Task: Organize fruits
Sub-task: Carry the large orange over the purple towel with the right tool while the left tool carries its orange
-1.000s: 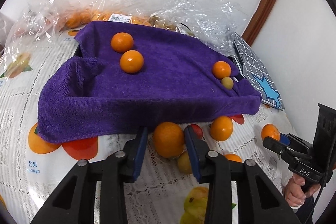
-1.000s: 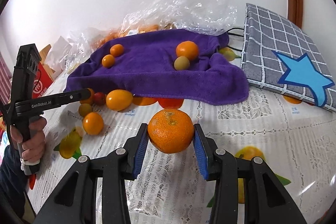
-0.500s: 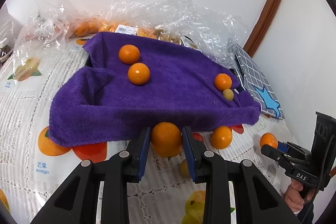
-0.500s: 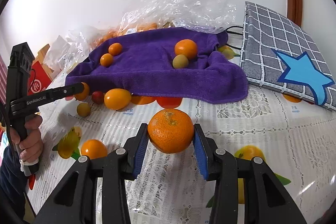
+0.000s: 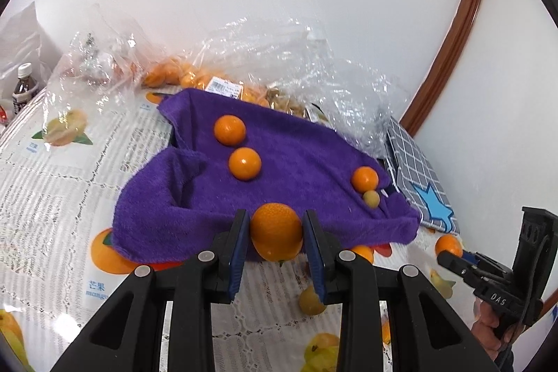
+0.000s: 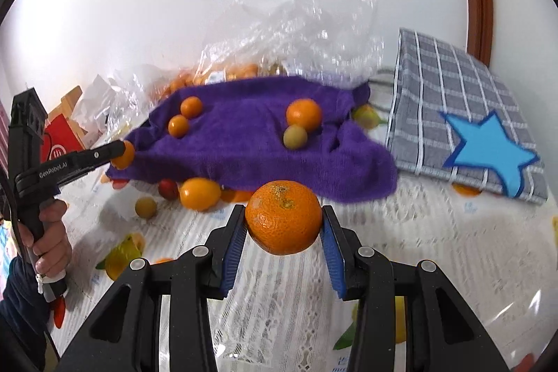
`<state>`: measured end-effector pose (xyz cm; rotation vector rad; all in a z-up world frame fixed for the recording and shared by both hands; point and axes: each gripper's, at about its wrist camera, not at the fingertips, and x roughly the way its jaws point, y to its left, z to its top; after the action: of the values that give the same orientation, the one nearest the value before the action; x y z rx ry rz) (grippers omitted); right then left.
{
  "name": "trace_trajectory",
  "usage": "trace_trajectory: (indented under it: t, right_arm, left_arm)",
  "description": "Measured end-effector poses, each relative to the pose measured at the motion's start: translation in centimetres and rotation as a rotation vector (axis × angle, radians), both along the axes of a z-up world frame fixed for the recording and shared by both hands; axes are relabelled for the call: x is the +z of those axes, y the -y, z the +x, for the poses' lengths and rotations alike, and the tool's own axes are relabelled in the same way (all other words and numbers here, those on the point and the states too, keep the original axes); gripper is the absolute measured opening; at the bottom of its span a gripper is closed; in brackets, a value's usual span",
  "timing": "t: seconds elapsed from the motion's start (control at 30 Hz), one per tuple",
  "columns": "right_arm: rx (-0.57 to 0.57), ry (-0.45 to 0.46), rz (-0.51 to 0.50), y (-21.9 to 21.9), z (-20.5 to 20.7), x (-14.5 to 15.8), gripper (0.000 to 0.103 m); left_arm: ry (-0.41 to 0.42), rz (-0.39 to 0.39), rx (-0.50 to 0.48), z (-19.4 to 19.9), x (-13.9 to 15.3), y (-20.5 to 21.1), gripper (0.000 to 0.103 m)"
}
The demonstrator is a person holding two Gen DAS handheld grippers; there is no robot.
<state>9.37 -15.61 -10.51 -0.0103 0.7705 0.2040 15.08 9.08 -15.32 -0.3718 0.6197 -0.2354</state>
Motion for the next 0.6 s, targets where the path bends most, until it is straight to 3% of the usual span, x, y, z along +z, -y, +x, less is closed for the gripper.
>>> trace_trajectory:
  t: [0.47, 0.6]
  right_arm:
    - [0.010, 0.065, -0.015, -1.2, 2.7, 3.4, 0.042]
    - [0.028, 0.064, -0.025, -1.9, 4.4, 3.5, 0.042]
  left_arm:
    - [0.029, -0.006, 0.067, -0.2, 0.9, -1.5, 0.030]
    - [0.003, -0.025, 0.092, 0.8, 1.2, -2.3, 0.030]
